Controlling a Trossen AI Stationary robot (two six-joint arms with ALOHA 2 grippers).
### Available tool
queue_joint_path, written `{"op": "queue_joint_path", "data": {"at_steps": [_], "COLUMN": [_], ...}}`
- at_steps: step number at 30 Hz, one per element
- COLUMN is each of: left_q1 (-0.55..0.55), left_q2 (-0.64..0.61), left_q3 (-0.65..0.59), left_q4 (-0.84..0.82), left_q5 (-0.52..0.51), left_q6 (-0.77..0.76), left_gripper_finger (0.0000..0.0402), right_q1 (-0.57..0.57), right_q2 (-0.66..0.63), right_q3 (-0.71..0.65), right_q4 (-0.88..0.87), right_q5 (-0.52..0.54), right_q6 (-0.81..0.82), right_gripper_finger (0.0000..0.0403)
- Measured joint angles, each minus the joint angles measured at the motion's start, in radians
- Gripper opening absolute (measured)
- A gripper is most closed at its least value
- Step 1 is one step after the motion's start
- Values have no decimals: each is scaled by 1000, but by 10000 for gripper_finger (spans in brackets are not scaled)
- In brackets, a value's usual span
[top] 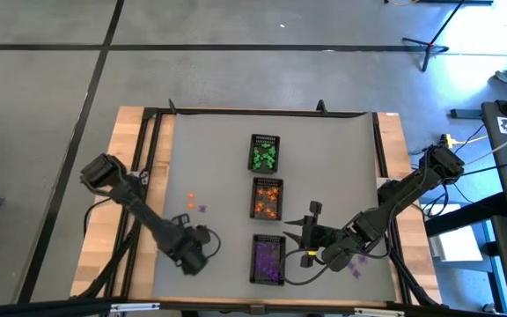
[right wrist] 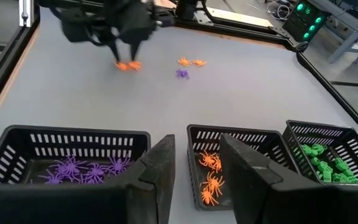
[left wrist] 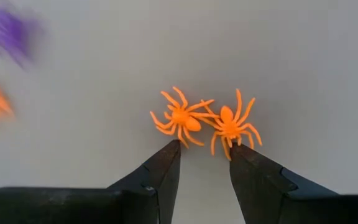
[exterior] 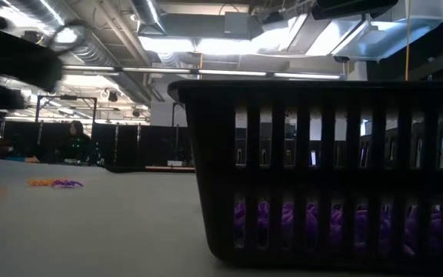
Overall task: Sort Halloween decoration
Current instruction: Put the orange spider toy into the middle black bin
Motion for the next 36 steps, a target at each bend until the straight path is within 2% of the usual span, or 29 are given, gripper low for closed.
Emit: {"op": "queue_joint_path", "data": {"at_steps": [4, 8, 12, 19, 26, 36], "left_q1": [92, 168, 207, 207, 201, 174], "left_q2": [2, 2, -18, -37, -36, -36], "left_q3": [-2, -2, -4, -6, -4, -3], "left_q4": [-14, -16, 1, 24, 127, 161], "left_q5": [-54, -53, -40, -33, -21, 7], "left_q6": [94, 190, 214, 225, 252, 304], "left_gripper_finger": [136, 136, 136, 136, 136, 136], "right_q1": [0, 2, 2, 2, 2, 2], "right_q2": [0, 0, 0, 0, 0, 0], "right_q3": [0, 0, 0, 0, 0, 0], "right_q4": [0, -7, -31, -32, -31, -30], "right_q5": [0, 0, 0, 0, 0, 0], "right_q6": [0, 0, 2, 5, 5, 5], "right_gripper_finger": [124, 124, 124, 124, 124, 124]}}
